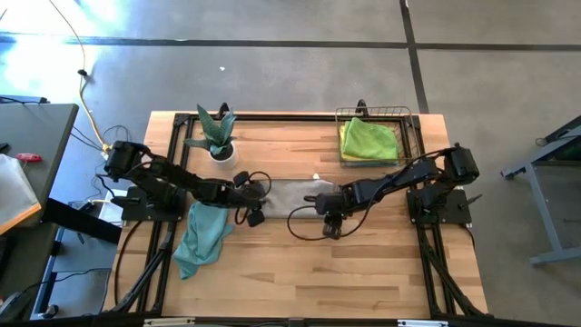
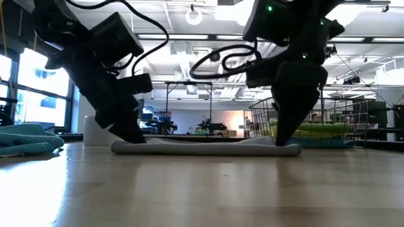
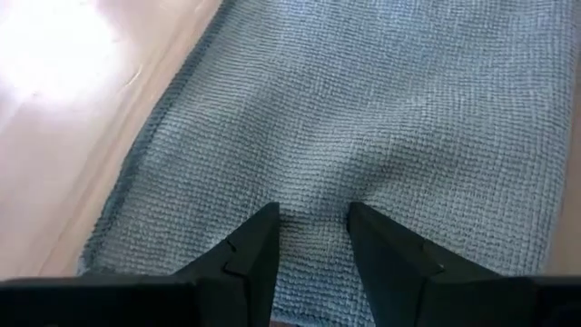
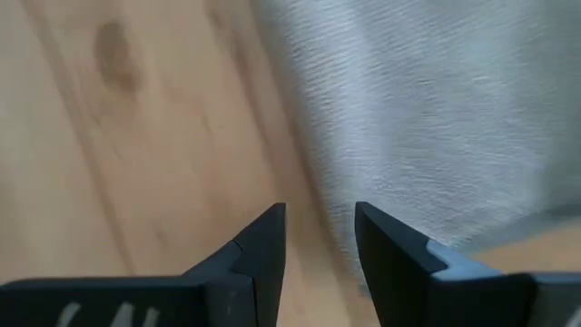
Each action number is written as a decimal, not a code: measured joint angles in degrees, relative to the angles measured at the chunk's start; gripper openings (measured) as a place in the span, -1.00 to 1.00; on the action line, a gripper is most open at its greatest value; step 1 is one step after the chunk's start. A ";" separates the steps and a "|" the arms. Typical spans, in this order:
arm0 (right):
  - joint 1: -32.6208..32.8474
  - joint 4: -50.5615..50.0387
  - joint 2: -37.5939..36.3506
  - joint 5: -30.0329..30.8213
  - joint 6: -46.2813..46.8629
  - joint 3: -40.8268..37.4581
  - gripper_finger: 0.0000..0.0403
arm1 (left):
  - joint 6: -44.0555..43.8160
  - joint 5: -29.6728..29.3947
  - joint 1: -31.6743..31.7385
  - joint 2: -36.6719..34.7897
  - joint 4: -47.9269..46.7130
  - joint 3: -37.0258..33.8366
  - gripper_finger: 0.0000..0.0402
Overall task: Fold microfiber towels
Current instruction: Fold the gray towel
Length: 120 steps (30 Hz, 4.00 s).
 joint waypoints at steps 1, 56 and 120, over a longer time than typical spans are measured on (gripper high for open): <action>0.24 -1.39 -0.02 1.64 -0.03 0.78 -0.38 | -0.05 1.10 -0.10 -0.48 -0.53 -0.01 -0.37; -1.25 -21.81 -6.54 19.29 10.64 -1.57 -0.16 | -9.38 0.53 -11.58 -1.25 -9.45 3.81 -0.37; -1.46 29.29 -8.28 4.71 24.43 -20.57 -0.10 | -39.83 -4.17 -33.43 -0.17 -13.37 3.88 -0.37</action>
